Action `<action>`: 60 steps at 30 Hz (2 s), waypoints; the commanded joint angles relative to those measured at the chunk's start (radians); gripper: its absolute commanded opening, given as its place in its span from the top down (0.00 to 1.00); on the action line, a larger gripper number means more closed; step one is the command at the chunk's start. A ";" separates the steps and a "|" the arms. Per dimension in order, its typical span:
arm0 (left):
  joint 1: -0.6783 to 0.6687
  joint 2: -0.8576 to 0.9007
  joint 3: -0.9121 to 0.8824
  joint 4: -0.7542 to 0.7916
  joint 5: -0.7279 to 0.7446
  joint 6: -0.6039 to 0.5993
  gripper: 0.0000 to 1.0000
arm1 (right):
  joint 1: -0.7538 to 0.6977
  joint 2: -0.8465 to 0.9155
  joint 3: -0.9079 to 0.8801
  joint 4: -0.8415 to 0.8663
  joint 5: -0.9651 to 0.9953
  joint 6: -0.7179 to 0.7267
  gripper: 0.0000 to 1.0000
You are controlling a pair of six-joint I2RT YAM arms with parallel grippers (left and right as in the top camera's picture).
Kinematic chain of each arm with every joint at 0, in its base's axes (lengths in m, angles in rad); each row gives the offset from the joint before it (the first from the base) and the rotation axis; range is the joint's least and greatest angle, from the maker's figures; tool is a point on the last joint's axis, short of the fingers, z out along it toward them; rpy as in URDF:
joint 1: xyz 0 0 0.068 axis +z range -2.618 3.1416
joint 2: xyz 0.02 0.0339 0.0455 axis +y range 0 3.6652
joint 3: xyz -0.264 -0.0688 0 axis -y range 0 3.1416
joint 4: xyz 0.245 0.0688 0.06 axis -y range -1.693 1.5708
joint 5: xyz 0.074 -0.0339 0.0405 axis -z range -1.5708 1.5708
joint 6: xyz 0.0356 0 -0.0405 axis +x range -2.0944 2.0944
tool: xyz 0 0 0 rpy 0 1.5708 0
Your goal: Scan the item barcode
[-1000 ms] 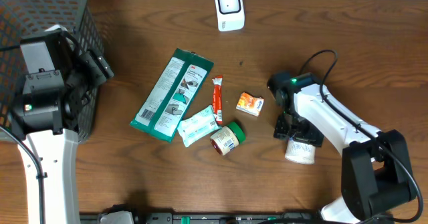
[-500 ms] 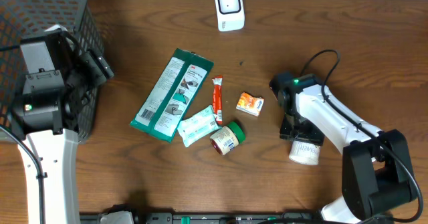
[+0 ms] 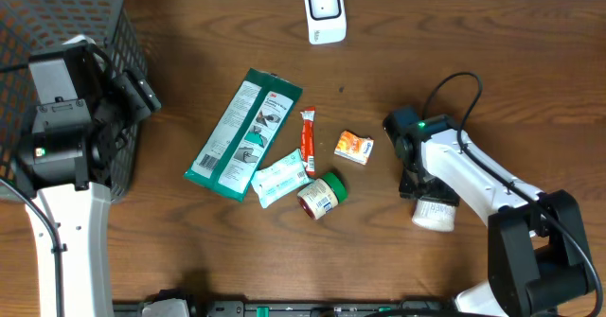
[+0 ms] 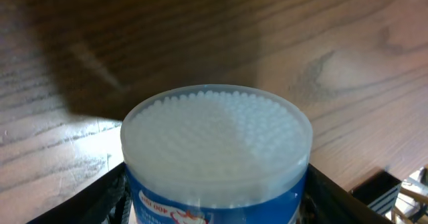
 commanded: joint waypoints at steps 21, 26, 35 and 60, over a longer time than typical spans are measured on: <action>0.008 -0.002 0.011 -0.003 -0.013 0.009 0.17 | -0.111 0.034 -0.021 0.384 -0.375 -0.372 0.23; 0.008 -0.002 0.011 -0.003 -0.013 0.009 0.17 | -0.116 0.034 0.002 0.343 -0.376 -0.370 0.15; 0.008 -0.002 0.011 -0.003 -0.013 0.009 0.17 | -0.119 0.034 0.143 0.171 -0.364 -0.346 0.15; 0.008 -0.002 0.011 -0.003 -0.013 0.009 0.17 | -0.116 -0.008 0.214 0.079 -0.369 -0.357 0.51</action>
